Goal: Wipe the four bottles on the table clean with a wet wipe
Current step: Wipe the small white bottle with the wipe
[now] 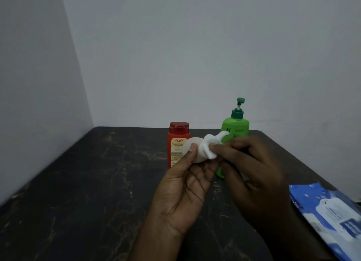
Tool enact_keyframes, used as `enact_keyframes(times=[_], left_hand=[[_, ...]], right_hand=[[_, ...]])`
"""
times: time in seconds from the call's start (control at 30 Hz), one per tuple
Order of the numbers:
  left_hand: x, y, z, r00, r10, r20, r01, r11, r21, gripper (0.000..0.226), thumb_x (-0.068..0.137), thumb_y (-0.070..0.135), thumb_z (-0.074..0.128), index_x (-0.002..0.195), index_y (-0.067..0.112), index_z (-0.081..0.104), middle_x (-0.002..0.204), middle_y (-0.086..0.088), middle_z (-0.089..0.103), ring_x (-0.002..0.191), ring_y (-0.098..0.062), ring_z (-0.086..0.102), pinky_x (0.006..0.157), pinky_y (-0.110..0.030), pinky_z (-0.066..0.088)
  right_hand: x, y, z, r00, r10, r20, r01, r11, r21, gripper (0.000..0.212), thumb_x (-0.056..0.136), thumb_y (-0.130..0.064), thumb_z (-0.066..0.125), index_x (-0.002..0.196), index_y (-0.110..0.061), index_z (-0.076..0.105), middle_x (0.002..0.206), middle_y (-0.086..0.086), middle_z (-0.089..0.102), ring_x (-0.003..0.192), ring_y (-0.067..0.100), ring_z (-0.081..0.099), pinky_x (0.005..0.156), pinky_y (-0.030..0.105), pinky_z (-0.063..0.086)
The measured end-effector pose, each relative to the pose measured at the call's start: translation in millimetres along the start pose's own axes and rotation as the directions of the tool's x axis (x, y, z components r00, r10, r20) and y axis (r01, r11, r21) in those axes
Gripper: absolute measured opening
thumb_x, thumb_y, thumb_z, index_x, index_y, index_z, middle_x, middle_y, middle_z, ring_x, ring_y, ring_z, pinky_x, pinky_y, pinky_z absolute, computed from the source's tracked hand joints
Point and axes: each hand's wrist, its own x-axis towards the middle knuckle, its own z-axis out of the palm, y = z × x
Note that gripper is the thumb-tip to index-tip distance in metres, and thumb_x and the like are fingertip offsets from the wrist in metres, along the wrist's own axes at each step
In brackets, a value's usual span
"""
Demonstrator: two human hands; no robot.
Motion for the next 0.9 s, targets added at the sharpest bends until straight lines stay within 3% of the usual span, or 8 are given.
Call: enact_keyframes(times=[0.17, 0.33, 0.47, 0.57, 0.73, 0.9], left_hand=[[0.1, 4.0, 2.2, 0.995, 0.049, -0.088, -0.05, 0.999, -0.005, 0.059, 0.079, 0.003, 0.073, 0.133, -0.003, 0.052, 0.125, -0.03, 0.064, 0.116, -0.038, 0.066, 0.081, -0.044, 0.061], [-1.5, 6.3, 2.7, 0.997, 0.025, -0.079, -0.027, 0.999, -0.018, 0.055, 0.085, 0.004, 0.069, 0.136, -0.006, 0.049, 0.127, -0.034, 0.061, 0.12, -0.04, 0.063, 0.08, -0.041, 0.062], [-2.6, 2.8, 5.6, 0.993, 0.054, -0.105, -0.052, 0.998, 0.018, 0.054, 0.084, 0.004, 0.067, 0.135, -0.003, 0.05, 0.125, -0.031, 0.065, 0.118, -0.038, 0.064, 0.084, -0.043, 0.06], [-2.5, 4.3, 6.8, 0.985, 0.084, -0.15, -0.082, 0.996, 0.019, 0.053, 0.076, 0.005, 0.066, 0.128, -0.004, 0.054, 0.119, -0.031, 0.067, 0.112, -0.04, 0.067, 0.078, -0.044, 0.061], [-2.6, 7.7, 6.2, 0.987, 0.07, -0.144, -0.069, 0.998, 0.012, 0.053, 0.08, 0.006, 0.064, 0.13, -0.006, 0.05, 0.124, -0.036, 0.063, 0.119, -0.043, 0.062, 0.081, -0.042, 0.059], [-2.8, 0.5, 8.3, 0.984, 0.095, -0.152, -0.091, 0.995, 0.035, 0.057, 0.076, 0.004, 0.065, 0.131, -0.004, 0.051, 0.121, -0.031, 0.066, 0.114, -0.039, 0.066, 0.08, -0.044, 0.061]], right_hand=[[2.3, 4.4, -1.6, 0.999, 0.042, 0.007, -0.041, 0.997, -0.068, 0.023, 0.087, -0.002, 0.065, 0.108, -0.001, 0.075, 0.096, 0.009, 0.062, 0.087, 0.014, 0.059, 0.076, 0.02, 0.049], [0.3, 0.4, 0.0, 0.997, 0.0, 0.081, -0.001, 1.0, 0.007, 0.024, 0.086, -0.001, 0.067, 0.107, -0.002, 0.076, 0.097, 0.008, 0.062, 0.09, 0.017, 0.06, 0.077, 0.024, 0.049], [0.6, 1.6, 0.8, 1.0, 0.018, 0.024, -0.017, 0.997, -0.07, 0.03, 0.087, 0.0, 0.065, 0.115, -0.003, 0.073, 0.098, 0.01, 0.062, 0.088, 0.016, 0.059, 0.078, 0.02, 0.047], [0.9, 4.9, 0.0, 0.998, 0.061, 0.024, -0.059, 0.995, -0.078, 0.026, 0.086, -0.002, 0.064, 0.11, -0.001, 0.075, 0.094, 0.009, 0.061, 0.085, 0.016, 0.058, 0.076, 0.017, 0.045], [0.6, 1.6, -1.5, 0.991, -0.005, 0.134, -0.002, 0.999, 0.047, 0.027, 0.085, 0.0, 0.067, 0.109, -0.005, 0.076, 0.094, 0.005, 0.061, 0.088, 0.017, 0.06, 0.075, 0.028, 0.049], [0.9, 4.0, -0.2, 0.998, 0.027, 0.057, -0.024, 0.998, -0.052, 0.031, 0.087, 0.0, 0.064, 0.117, -0.003, 0.073, 0.095, 0.008, 0.061, 0.086, 0.018, 0.059, 0.076, 0.022, 0.048]])
